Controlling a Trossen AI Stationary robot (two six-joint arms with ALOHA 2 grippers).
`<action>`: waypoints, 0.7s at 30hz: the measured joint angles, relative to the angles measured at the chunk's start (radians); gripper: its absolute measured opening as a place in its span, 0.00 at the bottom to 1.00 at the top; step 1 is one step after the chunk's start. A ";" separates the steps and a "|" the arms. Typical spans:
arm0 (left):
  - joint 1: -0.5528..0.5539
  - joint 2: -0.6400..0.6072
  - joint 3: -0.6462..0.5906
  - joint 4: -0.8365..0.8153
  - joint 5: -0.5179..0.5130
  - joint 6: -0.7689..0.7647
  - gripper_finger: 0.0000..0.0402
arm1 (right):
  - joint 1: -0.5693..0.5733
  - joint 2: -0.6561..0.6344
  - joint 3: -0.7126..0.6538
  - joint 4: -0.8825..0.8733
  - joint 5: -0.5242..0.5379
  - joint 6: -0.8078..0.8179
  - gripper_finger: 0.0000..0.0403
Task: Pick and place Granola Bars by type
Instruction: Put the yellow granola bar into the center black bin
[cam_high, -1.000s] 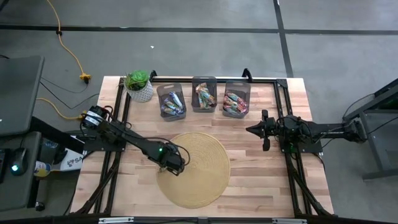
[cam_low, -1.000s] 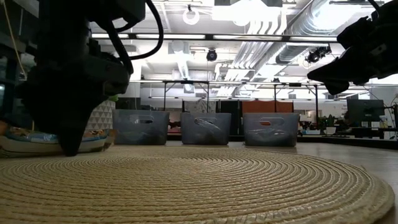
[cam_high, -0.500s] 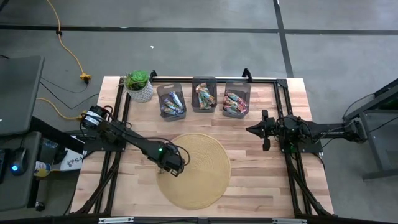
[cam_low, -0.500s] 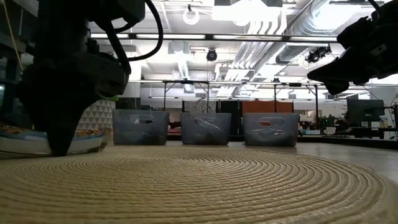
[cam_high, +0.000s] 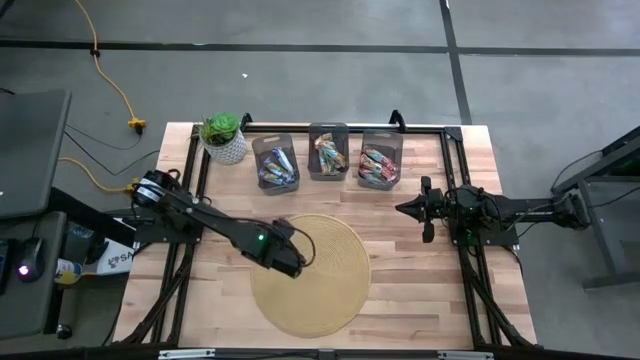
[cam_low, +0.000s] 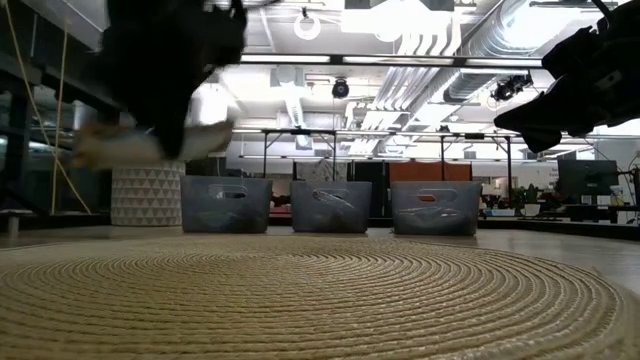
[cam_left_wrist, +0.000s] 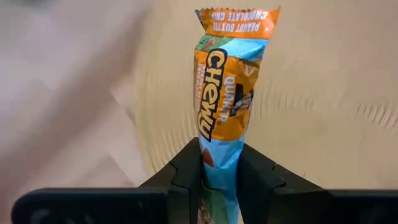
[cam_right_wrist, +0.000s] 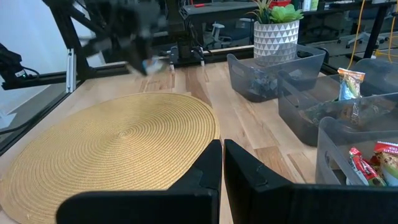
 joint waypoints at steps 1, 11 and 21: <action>0.000 0.000 0.027 -0.029 -0.052 0.012 0.18 | 0.000 0.000 0.000 0.000 0.000 0.000 0.00; 0.001 -0.002 0.287 -0.102 -0.594 0.433 0.18 | 0.000 0.000 0.000 0.000 0.000 0.000 0.00; 0.166 -0.003 0.347 0.210 -0.874 0.926 0.18 | 0.000 0.000 0.000 0.000 0.000 0.000 0.00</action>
